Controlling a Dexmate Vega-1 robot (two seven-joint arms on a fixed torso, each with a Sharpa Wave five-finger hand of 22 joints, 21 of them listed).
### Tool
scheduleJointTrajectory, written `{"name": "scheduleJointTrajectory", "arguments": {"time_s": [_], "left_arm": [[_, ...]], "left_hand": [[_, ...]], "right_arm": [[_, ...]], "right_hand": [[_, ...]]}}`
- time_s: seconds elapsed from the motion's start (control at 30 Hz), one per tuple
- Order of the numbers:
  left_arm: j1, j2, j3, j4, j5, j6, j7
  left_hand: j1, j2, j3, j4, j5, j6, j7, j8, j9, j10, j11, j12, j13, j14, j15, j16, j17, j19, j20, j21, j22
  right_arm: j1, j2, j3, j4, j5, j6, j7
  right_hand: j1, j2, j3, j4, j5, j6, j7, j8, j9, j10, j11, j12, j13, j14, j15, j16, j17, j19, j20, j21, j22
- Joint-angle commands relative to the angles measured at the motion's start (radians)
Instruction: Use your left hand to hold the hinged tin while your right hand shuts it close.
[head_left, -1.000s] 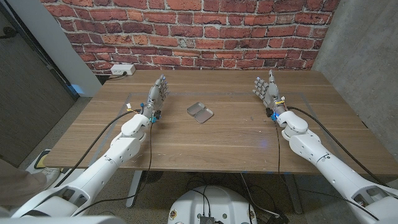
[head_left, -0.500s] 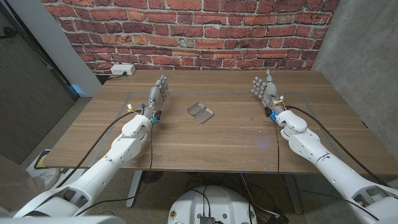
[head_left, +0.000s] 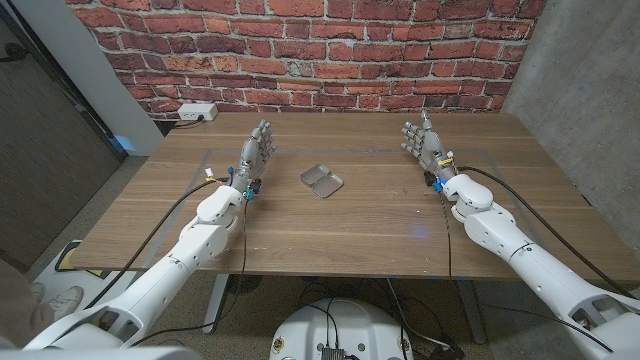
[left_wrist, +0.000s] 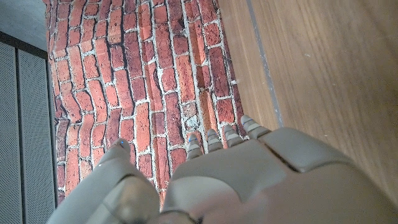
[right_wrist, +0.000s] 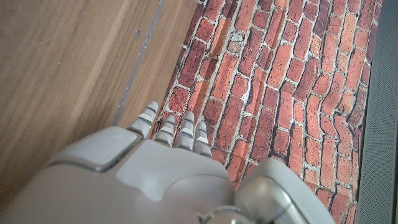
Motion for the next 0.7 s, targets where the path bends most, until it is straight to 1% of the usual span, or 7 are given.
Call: {"name": "scheduleJointTrajectory", "arguments": {"time_s": [0.03, 0.23, 0.3, 0.4, 0.47, 0.57, 0.7], "left_arm": [[0.005, -0.002, 0.016, -0.025, 0.029, 0.007, 0.028], [-0.02, 0.02, 0.039, -0.026, 0.123, -0.011, 0.063], [-0.036, 0.025, 0.044, -0.011, 0.11, -0.018, 0.013], [-0.044, 0.052, 0.06, -0.028, 0.181, -0.015, 0.04], [-0.05, 0.046, 0.065, -0.017, 0.191, -0.03, 0.039], [-0.072, 0.038, 0.078, 0.015, 0.207, -0.045, 0.023], [-0.078, 0.043, 0.088, 0.01, 0.275, -0.046, 0.082]], "left_hand": [[-0.013, -0.006, -0.007, 0.003, 0.008, 0.014, -0.003, 0.006, 0.001, 0.023, -0.003, 0.012, 0.005, 0.008, -0.018, 0.006, 0.002, 0.008, 0.006, 0.008, 0.003], [-0.02, -0.011, -0.014, 0.006, 0.009, 0.035, -0.005, 0.01, 0.001, 0.042, -0.006, 0.017, 0.005, 0.016, -0.021, 0.008, 0.002, 0.014, 0.007, 0.009, 0.003], [-0.022, -0.013, -0.017, 0.007, 0.009, 0.04, -0.003, 0.011, 0.001, 0.047, -0.005, 0.018, 0.005, 0.017, -0.02, 0.008, 0.002, 0.015, 0.007, 0.009, 0.003], [-0.027, -0.017, -0.021, 0.008, 0.009, 0.038, 0.0, 0.008, 0.001, 0.045, -0.004, 0.016, 0.005, 0.013, -0.021, 0.006, 0.003, 0.015, 0.01, 0.009, 0.003], [-0.031, -0.02, -0.025, 0.01, 0.01, 0.039, 0.002, 0.008, 0.001, 0.046, -0.004, 0.016, 0.005, 0.013, -0.021, 0.005, 0.003, 0.014, 0.012, 0.008, 0.003], [-0.037, -0.026, -0.031, 0.012, 0.01, 0.046, 0.003, 0.009, 0.001, 0.052, -0.001, 0.017, 0.005, 0.014, -0.02, 0.005, 0.003, 0.015, 0.013, 0.008, 0.003], [-0.051, -0.037, -0.044, 0.016, 0.012, 0.044, 0.001, 0.004, 0.001, 0.057, -0.007, 0.017, 0.005, -0.01, -0.024, -0.004, 0.003, -0.009, 0.008, -0.002, 0.003]], "right_arm": [[0.029, -0.006, -0.013, 0.041, -0.008, 0.0, 0.044], [0.033, 0.011, -0.009, 0.067, -0.009, 0.033, 0.042], [0.03, 0.016, -0.005, 0.063, -0.006, 0.033, 0.029], [0.036, 0.001, -0.013, 0.064, -0.035, 0.047, 0.034], [0.028, -0.015, -0.011, 0.04, -0.044, 0.039, 0.028], [0.009, -0.032, -0.006, 0.004, -0.052, 0.022, 0.002], [-0.001, -0.037, 0.001, -0.013, -0.044, 0.004, -0.011]], "right_hand": [[0.017, 0.0, 0.002, -0.007, -0.003, 0.005, -0.005, 0.007, 0.002, 0.007, 0.0, 0.007, 0.005, 0.001, 0.009, 0.006, 0.005, -0.005, 0.011, 0.007, 0.003], [0.022, 0.001, 0.003, -0.009, -0.006, 0.007, -0.007, 0.007, 0.003, 0.005, -0.002, 0.007, 0.006, -0.006, 0.007, 0.004, 0.006, -0.018, 0.014, 0.004, 0.004], [0.023, 0.001, 0.004, -0.01, -0.006, 0.007, -0.007, 0.007, 0.003, 0.004, -0.001, 0.007, 0.006, -0.008, 0.005, 0.004, 0.006, -0.018, 0.013, 0.004, 0.004], [0.026, 0.001, 0.005, -0.012, -0.007, 0.007, -0.007, 0.007, 0.003, 0.001, -0.004, 0.006, 0.007, -0.012, -0.001, 0.003, 0.006, -0.023, 0.011, 0.003, 0.004], [0.029, -0.001, 0.003, -0.015, -0.011, 0.0, -0.012, 0.004, 0.004, -0.011, -0.006, 0.002, 0.007, -0.027, 0.001, -0.001, 0.007, -0.049, 0.02, -0.003, 0.003], [0.028, -0.004, 0.001, -0.016, -0.014, -0.009, -0.013, 0.0, 0.005, -0.02, -0.006, 0.0, 0.008, -0.04, -0.002, -0.002, 0.008, -0.059, 0.011, -0.003, 0.003], [0.028, -0.006, -0.001, -0.016, -0.016, -0.012, -0.014, -0.001, 0.005, -0.022, -0.007, 0.0, 0.008, -0.046, -0.004, -0.003, 0.008, -0.07, 0.011, -0.005, 0.003]]}}
